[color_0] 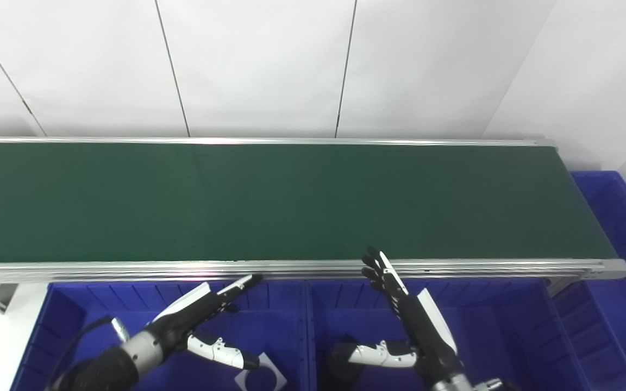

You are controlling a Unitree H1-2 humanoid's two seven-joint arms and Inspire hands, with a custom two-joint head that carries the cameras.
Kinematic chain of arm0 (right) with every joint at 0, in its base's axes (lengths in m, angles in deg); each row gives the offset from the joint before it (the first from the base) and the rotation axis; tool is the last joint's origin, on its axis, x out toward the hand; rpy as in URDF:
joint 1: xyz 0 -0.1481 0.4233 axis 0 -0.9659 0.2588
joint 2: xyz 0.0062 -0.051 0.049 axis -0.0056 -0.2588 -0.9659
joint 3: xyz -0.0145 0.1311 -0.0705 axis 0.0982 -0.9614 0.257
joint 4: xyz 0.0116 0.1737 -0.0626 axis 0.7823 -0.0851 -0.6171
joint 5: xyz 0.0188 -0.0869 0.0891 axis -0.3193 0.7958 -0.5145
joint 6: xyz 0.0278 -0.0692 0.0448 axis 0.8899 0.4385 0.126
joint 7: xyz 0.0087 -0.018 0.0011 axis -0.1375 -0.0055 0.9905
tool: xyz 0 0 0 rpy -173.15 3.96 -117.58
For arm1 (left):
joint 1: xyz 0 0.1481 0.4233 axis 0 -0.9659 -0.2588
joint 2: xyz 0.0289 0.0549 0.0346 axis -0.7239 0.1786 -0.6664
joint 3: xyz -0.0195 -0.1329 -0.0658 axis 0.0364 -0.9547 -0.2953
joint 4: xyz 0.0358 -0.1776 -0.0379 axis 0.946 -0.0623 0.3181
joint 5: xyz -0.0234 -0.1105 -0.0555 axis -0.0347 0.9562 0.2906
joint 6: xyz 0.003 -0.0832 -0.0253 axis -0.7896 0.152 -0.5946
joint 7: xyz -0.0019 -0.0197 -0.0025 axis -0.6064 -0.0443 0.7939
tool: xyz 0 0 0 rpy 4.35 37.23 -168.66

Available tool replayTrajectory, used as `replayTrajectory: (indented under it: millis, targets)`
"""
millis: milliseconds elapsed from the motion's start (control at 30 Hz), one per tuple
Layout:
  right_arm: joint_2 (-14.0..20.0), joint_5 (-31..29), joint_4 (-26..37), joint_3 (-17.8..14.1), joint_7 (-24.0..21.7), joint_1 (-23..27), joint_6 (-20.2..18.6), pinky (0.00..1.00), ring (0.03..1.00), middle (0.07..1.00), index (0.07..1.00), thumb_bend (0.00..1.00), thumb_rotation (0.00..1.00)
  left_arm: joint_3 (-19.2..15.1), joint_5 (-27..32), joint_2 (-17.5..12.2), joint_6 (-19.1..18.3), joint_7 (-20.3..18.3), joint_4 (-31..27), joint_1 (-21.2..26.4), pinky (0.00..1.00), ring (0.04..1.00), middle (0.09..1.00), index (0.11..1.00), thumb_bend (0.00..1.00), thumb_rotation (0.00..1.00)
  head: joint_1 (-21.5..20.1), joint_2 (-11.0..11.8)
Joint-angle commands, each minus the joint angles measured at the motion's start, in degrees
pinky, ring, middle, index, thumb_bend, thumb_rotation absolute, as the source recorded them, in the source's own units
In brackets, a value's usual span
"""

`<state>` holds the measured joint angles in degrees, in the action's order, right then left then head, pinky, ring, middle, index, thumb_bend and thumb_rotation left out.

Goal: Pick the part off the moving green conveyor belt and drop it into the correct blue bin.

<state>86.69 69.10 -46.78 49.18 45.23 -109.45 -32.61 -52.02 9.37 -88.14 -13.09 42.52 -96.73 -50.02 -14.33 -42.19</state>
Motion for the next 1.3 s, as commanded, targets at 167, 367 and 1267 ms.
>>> replayTrajectory:
  millis: [167,367,1267]
  targets:
    - [1.99,-1.71,3.89,0.13,-2.44,0.13,-2.98,0.91,0.937,0.946,0.984,0.95,0.31,-3.23,9.34,3.69,11.63,5.1,-1.23,-4.81,0.93,0.971,0.989,0.985,0.95,0.5,0.08,0.64]
    - [2.86,-2.6,4.23,0.27,-2.98,0.04,-3.86,0.9,0.934,0.944,0.983,0.95,0.29,-3.97,12.33,4.76,10.17,7.28,-3.69,-7.63,0.92,0.962,0.976,0.985,0.94,0.43,0.16,0.76]
    - [-0.39,0.29,3.33,1.35,3.36,-2.03,1.97,0.91,0.921,0.953,0.982,0.94,0.3,-5.34,12.99,6.72,8.83,11.77,-6.88,-8.38,0.87,0.909,0.912,0.903,0.91,0.27,-0.59,-0.79]
